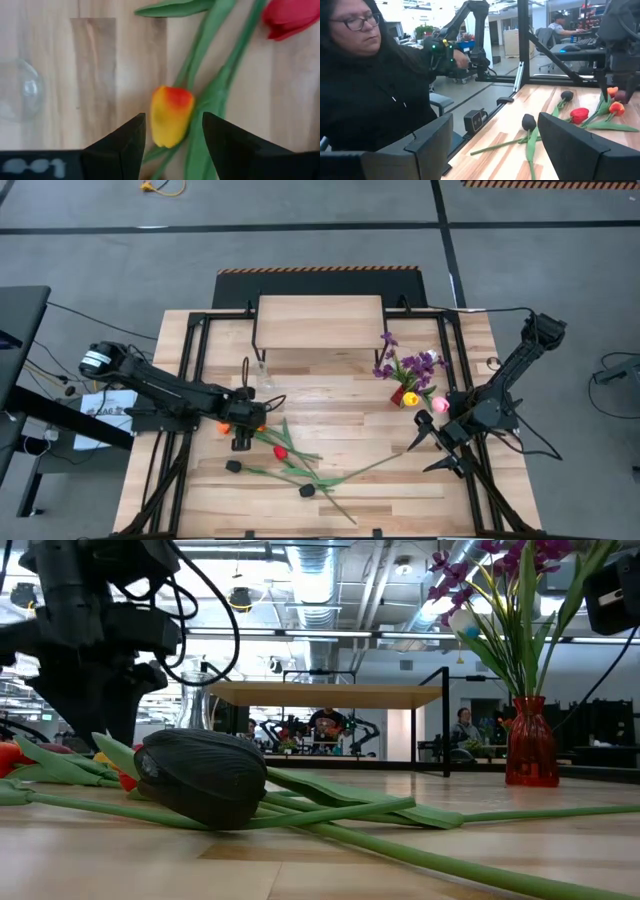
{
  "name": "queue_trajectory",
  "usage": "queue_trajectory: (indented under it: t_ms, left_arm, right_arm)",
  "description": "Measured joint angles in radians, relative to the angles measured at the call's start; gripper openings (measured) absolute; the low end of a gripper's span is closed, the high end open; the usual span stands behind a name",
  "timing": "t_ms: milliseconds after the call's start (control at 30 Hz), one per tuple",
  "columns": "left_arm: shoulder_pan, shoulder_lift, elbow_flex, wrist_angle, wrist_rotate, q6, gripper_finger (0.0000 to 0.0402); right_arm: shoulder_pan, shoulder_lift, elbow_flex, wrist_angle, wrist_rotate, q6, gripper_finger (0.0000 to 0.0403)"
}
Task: Pick and place flowers into a vace then onto a shelf
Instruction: Put the yellow flower into the transparent vase
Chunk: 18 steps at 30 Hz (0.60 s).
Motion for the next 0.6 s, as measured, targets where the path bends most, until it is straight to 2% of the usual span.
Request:
queue_trajectory:
  t_ms: [233,400,600]
  left_arm:
    - [0.025,0.003,0.0,0.014,-0.04,0.041,0.0184]
    - [0.032,0.003,-0.011,0.052,0.008,0.059,0.0184]
    - [0.032,0.003,-0.012,0.064,0.018,0.059,0.0184]
  right_arm:
    - [0.0,0.0,0.0,0.0,0.0,0.0,0.0286]
    - [0.0,0.0,0.001,0.0,0.0,0.0,0.0286]
    - [0.0,0.0,0.002,0.0,0.0,0.0,0.0286]
